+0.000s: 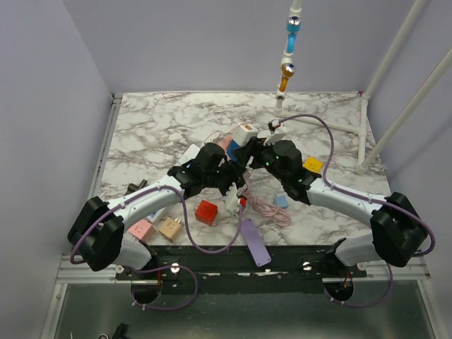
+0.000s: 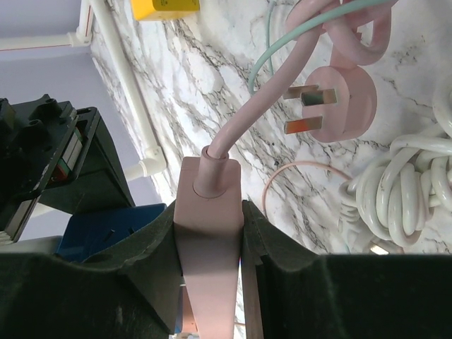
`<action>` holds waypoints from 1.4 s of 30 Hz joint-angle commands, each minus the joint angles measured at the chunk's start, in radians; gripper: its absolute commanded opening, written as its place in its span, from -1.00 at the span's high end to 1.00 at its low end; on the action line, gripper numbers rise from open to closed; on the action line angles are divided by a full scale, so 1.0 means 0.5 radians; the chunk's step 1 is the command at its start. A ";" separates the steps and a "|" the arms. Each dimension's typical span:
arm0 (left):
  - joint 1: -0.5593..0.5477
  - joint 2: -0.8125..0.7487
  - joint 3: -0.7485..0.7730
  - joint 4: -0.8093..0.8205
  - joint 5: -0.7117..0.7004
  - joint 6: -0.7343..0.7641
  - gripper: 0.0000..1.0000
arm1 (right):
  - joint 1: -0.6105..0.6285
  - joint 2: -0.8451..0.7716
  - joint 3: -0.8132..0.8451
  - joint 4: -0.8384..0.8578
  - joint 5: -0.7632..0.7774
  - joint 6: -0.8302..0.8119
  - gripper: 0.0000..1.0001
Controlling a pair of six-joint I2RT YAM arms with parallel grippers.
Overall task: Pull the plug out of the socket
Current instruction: Remove the plug from the socket.
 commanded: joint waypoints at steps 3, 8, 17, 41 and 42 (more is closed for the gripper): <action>0.002 -0.043 -0.067 -0.391 0.029 -0.058 1.00 | -0.188 -0.139 0.017 0.349 0.289 0.085 0.99; 0.002 -0.058 -0.107 -0.343 -0.006 -0.008 1.00 | -0.296 -0.172 -0.131 0.336 0.148 0.390 0.99; 0.002 -0.089 -0.144 -0.330 -0.005 -0.006 1.00 | -0.303 -0.151 0.080 0.266 0.253 0.052 0.99; 0.035 0.027 -0.239 -0.287 -0.098 -0.210 1.00 | -0.434 -0.131 -0.023 0.447 0.551 0.196 0.99; 0.035 0.025 -0.259 -0.278 -0.111 -0.178 1.00 | -0.443 -0.117 -0.022 0.455 0.535 0.220 0.99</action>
